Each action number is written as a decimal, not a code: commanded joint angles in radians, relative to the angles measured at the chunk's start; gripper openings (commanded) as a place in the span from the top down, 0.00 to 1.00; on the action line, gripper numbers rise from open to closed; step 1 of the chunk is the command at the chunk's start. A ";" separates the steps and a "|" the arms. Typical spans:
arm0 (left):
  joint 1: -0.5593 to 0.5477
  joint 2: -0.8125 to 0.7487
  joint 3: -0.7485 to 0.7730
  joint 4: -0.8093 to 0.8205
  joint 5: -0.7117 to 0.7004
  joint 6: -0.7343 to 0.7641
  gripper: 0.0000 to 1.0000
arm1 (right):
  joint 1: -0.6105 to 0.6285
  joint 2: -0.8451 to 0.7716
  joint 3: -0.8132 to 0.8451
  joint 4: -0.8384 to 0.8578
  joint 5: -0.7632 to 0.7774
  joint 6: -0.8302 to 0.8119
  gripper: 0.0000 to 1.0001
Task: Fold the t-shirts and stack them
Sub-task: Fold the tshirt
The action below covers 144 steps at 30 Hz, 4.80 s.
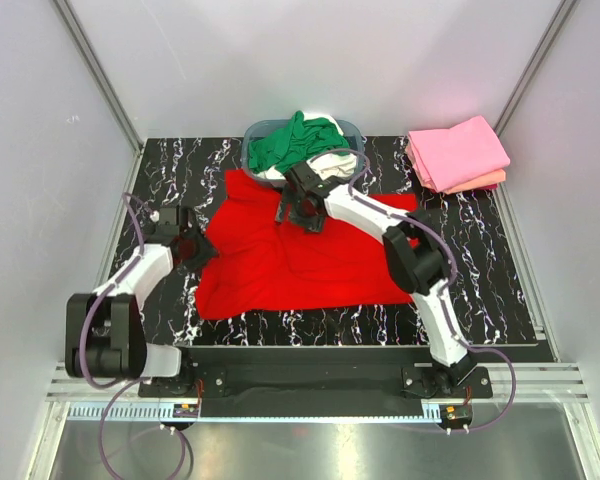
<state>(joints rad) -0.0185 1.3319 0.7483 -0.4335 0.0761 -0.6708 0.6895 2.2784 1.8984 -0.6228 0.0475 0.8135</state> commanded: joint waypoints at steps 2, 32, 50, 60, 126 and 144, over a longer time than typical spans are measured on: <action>0.000 0.088 0.089 0.195 0.086 0.007 0.55 | 0.001 -0.276 -0.178 0.066 0.083 -0.056 0.16; -0.023 0.236 0.112 0.288 0.027 -0.042 0.59 | -0.013 -0.586 -0.512 0.094 0.153 -0.117 0.15; -0.041 0.214 0.051 0.338 0.025 -0.065 0.66 | -0.016 -0.574 -0.533 0.097 0.147 -0.116 0.16; -0.047 0.213 0.098 0.315 0.011 -0.049 1.00 | -0.018 -0.559 -0.544 0.101 0.147 -0.117 0.16; -0.193 -0.468 -0.363 -0.192 -0.185 -0.305 0.12 | -0.456 -1.059 -1.337 0.020 0.269 0.239 0.27; -0.159 -0.559 -0.110 -0.439 -0.259 -0.269 1.00 | -0.478 -1.299 -1.283 -0.193 0.252 0.251 1.00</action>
<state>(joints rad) -0.1902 0.8055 0.5915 -0.7784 -0.1482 -0.9398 0.2195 1.0649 0.5800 -0.6891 0.2687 1.0149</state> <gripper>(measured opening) 0.037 0.014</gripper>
